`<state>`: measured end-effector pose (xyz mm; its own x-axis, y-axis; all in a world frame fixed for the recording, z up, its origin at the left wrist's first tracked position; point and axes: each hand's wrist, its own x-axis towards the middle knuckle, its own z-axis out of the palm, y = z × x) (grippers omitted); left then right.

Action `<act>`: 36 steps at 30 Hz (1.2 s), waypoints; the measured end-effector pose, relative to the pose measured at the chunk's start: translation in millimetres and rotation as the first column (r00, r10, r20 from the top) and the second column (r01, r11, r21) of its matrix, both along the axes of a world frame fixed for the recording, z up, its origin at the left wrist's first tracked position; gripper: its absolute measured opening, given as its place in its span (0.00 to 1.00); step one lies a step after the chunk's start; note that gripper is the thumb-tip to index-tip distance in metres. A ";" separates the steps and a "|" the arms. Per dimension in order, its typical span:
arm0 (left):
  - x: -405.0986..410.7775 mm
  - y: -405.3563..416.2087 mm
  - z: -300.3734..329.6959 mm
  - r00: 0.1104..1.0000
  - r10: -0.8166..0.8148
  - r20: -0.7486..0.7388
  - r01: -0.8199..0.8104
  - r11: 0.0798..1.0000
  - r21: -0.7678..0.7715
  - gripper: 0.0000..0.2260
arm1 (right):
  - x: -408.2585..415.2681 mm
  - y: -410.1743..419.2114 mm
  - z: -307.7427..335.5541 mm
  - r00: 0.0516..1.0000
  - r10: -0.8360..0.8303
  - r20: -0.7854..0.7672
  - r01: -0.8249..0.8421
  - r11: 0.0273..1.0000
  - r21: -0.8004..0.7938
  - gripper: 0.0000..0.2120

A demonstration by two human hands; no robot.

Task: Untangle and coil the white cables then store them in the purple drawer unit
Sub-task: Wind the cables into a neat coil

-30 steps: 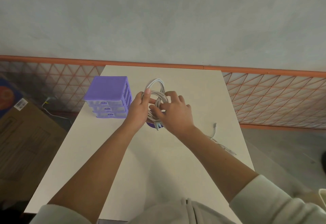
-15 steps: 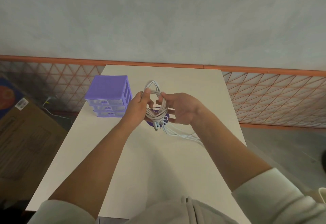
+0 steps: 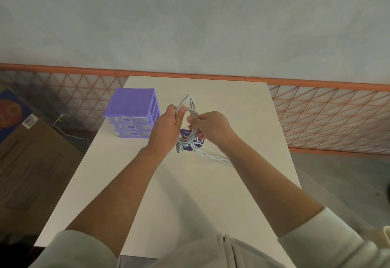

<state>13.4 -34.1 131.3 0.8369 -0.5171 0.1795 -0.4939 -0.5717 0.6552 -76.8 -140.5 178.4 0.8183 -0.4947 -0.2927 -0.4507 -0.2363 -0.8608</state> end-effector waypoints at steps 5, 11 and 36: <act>-1.5 2.4 -3.3 0.997 -0.046 -0.057 0.043 0.998 -0.054 0.19 | -2.3 -19.0 4.6 0.999 0.030 0.013 -0.032 0.923 0.383 0.12; -6.8 0.3 -0.2 0.999 -0.043 -0.032 0.041 0.997 -0.058 0.18 | -3.6 -31.3 5.4 0.997 0.068 -0.022 -0.047 0.857 0.513 0.12; -11.1 7.9 -15.0 0.959 0.194 -0.206 -0.224 0.965 -0.134 0.20 | -1.6 7.9 -17.7 0.987 0.142 0.074 -0.133 0.984 -0.115 0.10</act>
